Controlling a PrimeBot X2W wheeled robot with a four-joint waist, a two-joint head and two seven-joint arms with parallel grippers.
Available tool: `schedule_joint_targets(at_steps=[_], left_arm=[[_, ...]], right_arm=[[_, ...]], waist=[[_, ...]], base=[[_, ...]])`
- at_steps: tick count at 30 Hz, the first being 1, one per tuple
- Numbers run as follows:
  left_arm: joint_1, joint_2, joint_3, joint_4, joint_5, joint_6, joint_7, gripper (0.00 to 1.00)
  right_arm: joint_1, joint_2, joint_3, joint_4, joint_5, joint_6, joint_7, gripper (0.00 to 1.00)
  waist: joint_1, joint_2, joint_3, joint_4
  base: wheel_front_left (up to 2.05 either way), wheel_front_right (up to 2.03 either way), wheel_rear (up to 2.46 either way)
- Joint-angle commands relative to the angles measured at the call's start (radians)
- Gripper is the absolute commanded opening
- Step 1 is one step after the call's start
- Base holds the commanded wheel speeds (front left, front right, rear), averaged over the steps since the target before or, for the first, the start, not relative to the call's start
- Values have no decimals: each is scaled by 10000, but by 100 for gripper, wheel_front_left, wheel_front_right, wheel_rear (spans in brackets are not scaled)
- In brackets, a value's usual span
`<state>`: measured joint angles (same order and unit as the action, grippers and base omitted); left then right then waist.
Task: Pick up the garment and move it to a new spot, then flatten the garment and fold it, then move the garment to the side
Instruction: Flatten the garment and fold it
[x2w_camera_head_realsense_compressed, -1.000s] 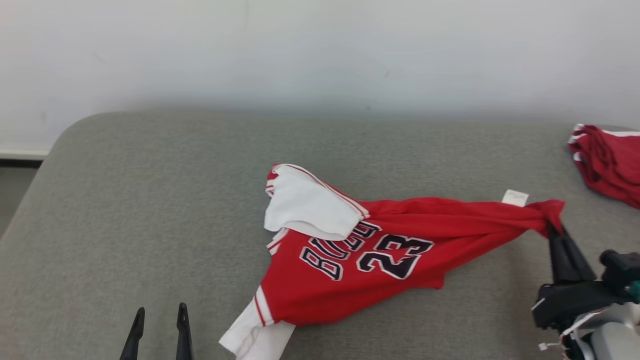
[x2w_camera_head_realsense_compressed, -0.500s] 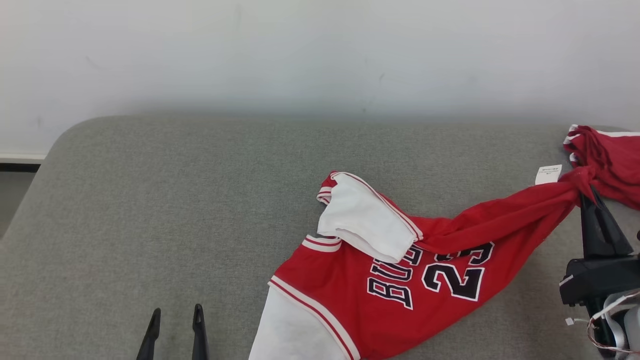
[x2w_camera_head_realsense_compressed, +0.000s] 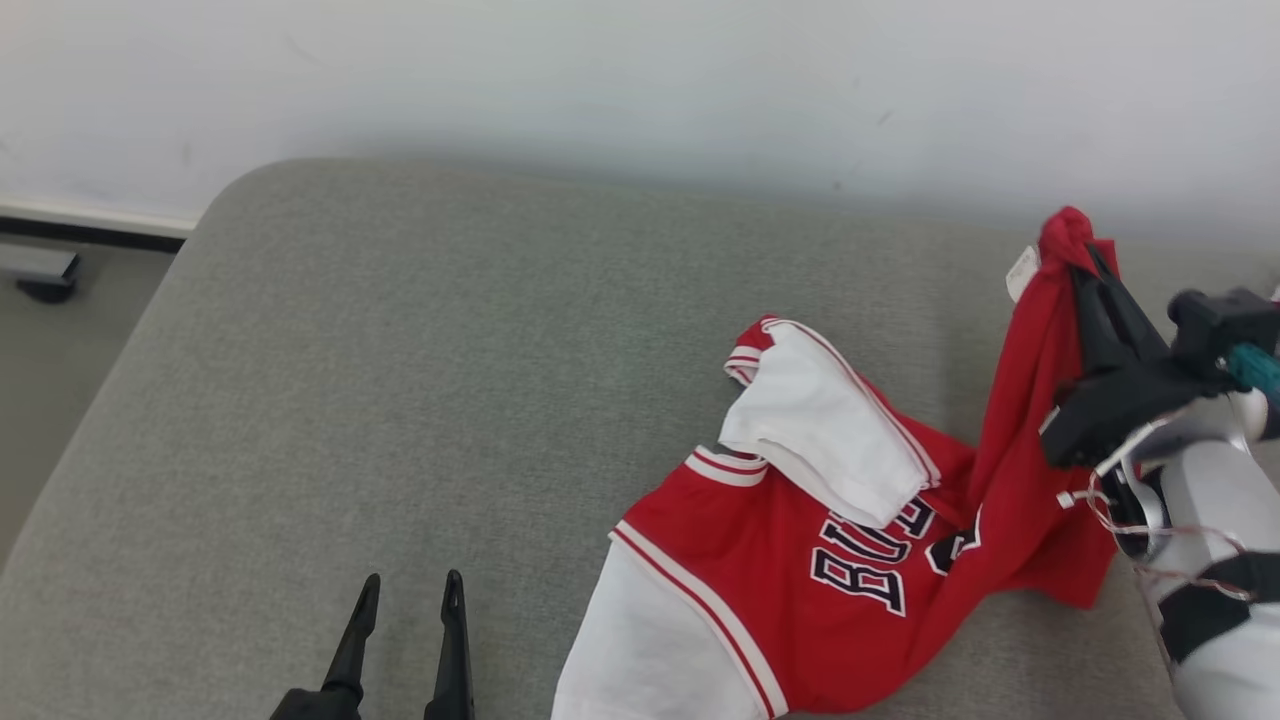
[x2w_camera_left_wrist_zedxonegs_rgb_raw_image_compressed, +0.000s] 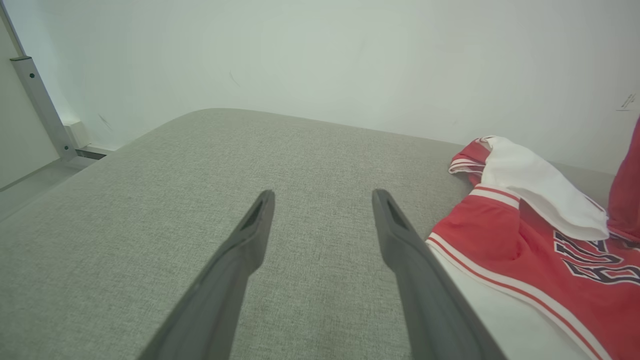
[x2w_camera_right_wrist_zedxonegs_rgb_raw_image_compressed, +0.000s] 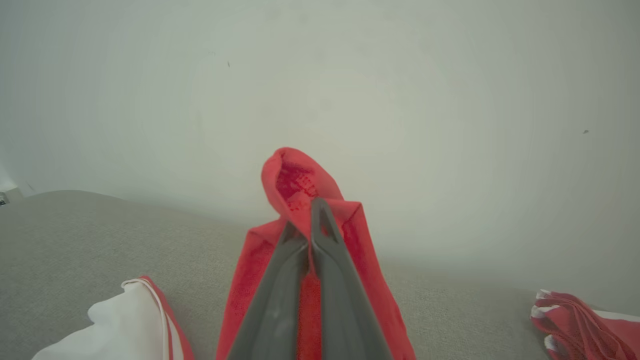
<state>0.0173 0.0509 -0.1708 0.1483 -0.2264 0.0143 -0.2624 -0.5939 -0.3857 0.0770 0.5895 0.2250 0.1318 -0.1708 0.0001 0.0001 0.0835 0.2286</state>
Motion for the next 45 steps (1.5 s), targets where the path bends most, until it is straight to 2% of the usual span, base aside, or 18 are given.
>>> schedule_joint_targets(at_steps=[1,6,7,8,13,20,27,32,39,45], left_arm=[[-137,-9,-30,22,-44,26,-33,100],[-356,-11,-365,96,-137,69,-33,100],[-387,-11,-422,111,-157,85,-33,100],[-414,-11,-465,121,-176,104,-33,100],[-295,-10,-420,132,-205,196,-33,100],[-11,-8,106,90,60,88,-33,100],[223,-8,762,-46,380,-70,-33,100],[288,-7,1051,-137,566,-175,-33,100],[482,8,1521,-196,867,-390,-31,100],[493,3,1665,-180,982,-568,-31,100]], right_arm=[[-261,96,45,221,-75,-28,-108,0],[-1455,188,169,2303,-318,-27,-321,0],[-1625,183,163,2788,-407,-27,-264,14],[-1748,214,188,3284,-428,-28,-51,100],[-2193,415,516,4273,-359,-27,-531,100],[-1847,341,929,4225,90,-27,-939,100],[-310,-103,870,2428,589,-27,-945,100],[898,-162,476,1407,712,-27,-947,100],[3081,326,-359,168,658,-27,-949,100],[3914,792,-735,62,673,-27,-949,100]], waist=[[-1,-1,288,371],[-1,-1,443,752],[-1,-1,458,802],[-1,-1,464,843],[-1,-1,396,687],[-1,-1,25,-100],[-1,-1,-301,-862],[-1,-1,-416,-1121],[-1,-1,-619,-1312],[-1,-1,-592,-1248]], base=[[0,0,0],[0,0,0],[0,0,0],[0,0,0],[0,0,0],[0,0,0],[0,0,0],[0,0,0],[0,0,0],[0,0,0]])
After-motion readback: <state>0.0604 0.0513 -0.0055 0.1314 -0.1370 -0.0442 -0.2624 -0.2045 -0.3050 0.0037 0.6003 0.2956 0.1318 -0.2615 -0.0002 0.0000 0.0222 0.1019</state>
